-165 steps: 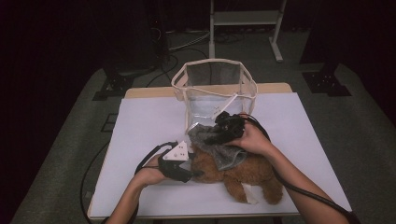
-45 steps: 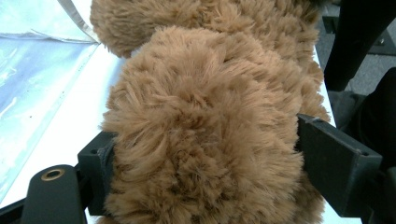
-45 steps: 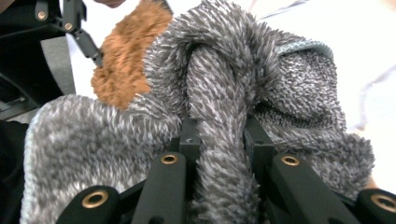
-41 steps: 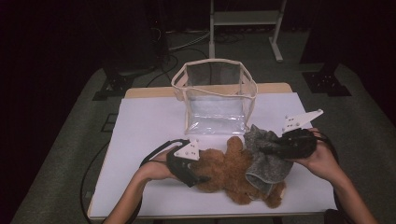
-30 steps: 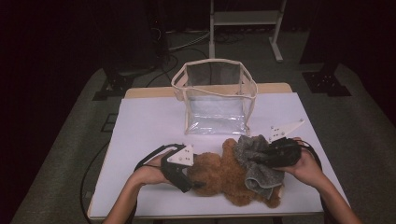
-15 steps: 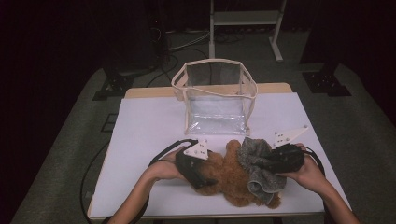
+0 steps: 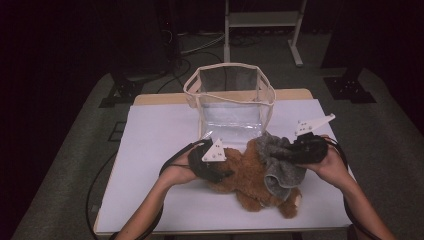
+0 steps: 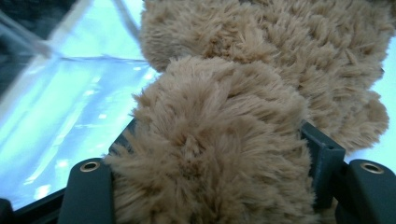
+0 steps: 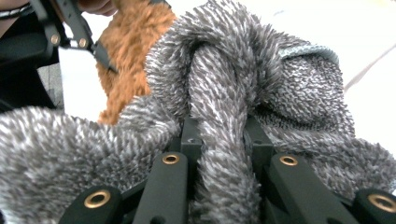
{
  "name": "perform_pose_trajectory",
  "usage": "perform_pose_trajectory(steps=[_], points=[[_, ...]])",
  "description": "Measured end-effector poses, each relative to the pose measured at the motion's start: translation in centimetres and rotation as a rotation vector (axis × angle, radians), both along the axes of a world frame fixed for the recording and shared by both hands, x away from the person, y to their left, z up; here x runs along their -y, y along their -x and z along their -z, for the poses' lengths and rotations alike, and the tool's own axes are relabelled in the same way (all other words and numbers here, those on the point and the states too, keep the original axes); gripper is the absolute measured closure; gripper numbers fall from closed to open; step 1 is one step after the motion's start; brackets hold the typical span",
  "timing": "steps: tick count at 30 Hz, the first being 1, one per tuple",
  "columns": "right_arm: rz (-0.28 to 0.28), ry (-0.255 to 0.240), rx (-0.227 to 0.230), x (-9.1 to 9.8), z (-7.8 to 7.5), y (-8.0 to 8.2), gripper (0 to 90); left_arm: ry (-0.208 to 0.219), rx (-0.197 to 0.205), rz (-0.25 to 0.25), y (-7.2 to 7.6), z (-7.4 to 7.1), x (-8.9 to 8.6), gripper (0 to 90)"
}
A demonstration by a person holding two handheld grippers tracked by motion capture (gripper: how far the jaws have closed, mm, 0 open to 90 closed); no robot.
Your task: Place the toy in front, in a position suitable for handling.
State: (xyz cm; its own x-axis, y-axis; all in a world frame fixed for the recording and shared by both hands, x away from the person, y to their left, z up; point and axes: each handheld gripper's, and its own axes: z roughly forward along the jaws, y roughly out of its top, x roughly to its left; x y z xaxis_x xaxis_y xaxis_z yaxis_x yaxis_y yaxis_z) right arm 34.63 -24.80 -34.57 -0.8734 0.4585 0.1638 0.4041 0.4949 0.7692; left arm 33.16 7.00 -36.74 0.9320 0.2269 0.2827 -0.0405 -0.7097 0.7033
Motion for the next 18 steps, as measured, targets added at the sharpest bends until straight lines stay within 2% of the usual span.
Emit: perform_pose_trajectory(steps=[2, 5, 9, 13, 16, 18], points=[[-0.004, 0.002, 0.004, -0.7, -0.3, -0.9, 74.3, -0.008, 0.019, -0.024, -0.1, -0.2, -0.6, 32.3], [-0.016, 0.011, -0.01, -1.8, -0.1, -1.9, 74.3, -0.003, 0.019, -0.056, 0.1, -0.1, -1.9, 32.3], [-0.048, 0.022, -0.028, -3.5, 1.0, -2.2, 74.0, 0.01, 0.013, -0.104, 1.0, 0.1, -4.0, 32.0], [-0.089, 0.018, -0.027, -5.1, 1.8, -1.1, 74.2, 0.007, -0.005, -0.091, 2.9, 0.7, -5.4, 28.5], [-0.127, 0.028, -0.009, -5.8, 1.9, 0.7, 74.8, 0.053, -0.054, -0.052, 3.7, 0.3, -6.9, 20.6], [-0.139, 0.027, 0.002, -5.9, 2.1, 1.9, 75.0, 0.066, -0.069, -0.062, 3.5, 0.0, -7.6, 16.5]])
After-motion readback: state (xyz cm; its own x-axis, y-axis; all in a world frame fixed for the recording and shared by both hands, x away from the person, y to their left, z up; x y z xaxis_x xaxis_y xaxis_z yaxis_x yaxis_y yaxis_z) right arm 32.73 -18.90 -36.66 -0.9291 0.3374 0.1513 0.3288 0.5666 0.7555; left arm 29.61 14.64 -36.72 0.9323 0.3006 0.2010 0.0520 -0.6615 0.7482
